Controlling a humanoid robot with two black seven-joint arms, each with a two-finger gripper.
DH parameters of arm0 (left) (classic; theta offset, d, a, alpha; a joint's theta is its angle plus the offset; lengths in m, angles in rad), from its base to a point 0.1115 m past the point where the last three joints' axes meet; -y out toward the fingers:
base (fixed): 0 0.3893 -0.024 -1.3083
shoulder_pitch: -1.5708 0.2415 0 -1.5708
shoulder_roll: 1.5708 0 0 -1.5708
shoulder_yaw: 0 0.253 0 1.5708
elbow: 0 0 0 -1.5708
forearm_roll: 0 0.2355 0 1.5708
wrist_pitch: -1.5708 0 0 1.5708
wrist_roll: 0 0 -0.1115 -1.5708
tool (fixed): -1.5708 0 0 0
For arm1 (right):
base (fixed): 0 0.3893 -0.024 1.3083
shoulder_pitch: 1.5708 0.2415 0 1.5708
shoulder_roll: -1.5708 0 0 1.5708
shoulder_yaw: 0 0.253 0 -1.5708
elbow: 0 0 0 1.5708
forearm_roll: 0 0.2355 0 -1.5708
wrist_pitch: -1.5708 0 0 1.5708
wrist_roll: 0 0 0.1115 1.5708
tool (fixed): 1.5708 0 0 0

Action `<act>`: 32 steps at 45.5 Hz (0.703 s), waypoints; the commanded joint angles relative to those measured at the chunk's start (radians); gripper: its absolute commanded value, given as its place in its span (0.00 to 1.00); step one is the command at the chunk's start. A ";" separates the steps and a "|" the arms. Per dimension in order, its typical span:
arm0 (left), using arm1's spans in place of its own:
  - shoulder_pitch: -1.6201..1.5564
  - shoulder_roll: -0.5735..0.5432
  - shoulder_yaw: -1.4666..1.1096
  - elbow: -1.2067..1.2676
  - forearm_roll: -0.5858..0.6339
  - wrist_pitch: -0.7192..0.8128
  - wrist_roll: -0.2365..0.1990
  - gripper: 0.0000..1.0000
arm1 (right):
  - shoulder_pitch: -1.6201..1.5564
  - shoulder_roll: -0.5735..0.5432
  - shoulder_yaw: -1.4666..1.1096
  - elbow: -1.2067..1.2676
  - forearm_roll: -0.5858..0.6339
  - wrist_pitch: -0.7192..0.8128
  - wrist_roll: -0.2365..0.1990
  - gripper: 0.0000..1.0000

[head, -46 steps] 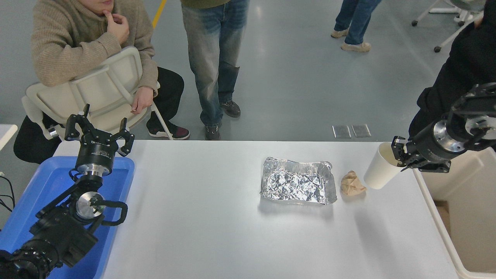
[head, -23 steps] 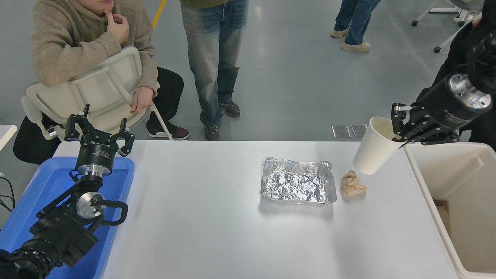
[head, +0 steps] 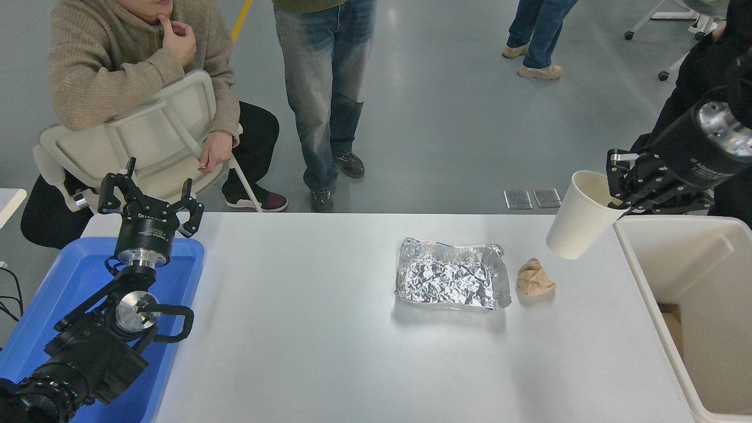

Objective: Pick up paper cup place in dustbin

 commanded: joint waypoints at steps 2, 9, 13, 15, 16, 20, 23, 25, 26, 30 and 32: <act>0.000 0.000 0.001 -0.001 0.000 0.000 0.000 0.99 | -0.024 -0.109 -0.106 -0.025 -0.007 0.001 -0.001 0.00; 0.000 0.000 0.001 -0.001 0.000 0.000 0.000 0.99 | -0.087 -0.212 -0.125 -0.059 -0.039 -0.044 0.000 0.00; 0.000 0.000 0.001 -0.001 0.000 0.000 0.000 0.99 | -0.136 -0.250 -0.117 -0.091 -0.055 -0.096 0.000 0.00; 0.000 0.000 0.001 0.001 0.000 0.000 0.000 0.99 | -0.168 -0.258 -0.113 -0.120 -0.050 -0.128 0.000 0.00; 0.000 0.000 0.001 0.001 0.000 0.000 0.000 0.99 | -0.190 -0.262 -0.110 -0.136 -0.047 -0.142 0.002 0.00; 0.000 0.000 0.001 0.001 0.000 0.000 0.000 0.99 | -0.294 -0.287 -0.074 -0.200 -0.047 -0.200 0.003 0.00; 0.000 0.000 0.001 -0.001 0.000 0.000 0.000 0.99 | -0.391 -0.304 -0.010 -0.266 -0.049 -0.238 0.003 0.00; 0.000 0.000 0.001 -0.001 0.000 0.000 0.000 0.99 | -0.464 -0.312 0.044 -0.307 -0.052 -0.257 0.003 0.00; 0.000 0.000 0.001 -0.001 0.000 0.000 0.000 0.99 | -0.501 -0.313 0.071 -0.330 -0.055 -0.265 0.003 0.00; 0.000 0.000 0.001 0.001 0.000 0.000 0.000 0.99 | -0.638 -0.316 0.165 -0.429 -0.055 -0.286 0.003 0.00; 0.000 0.000 0.001 0.001 0.000 0.000 0.000 0.99 | -0.707 -0.313 0.206 -0.472 -0.055 -0.298 0.003 0.00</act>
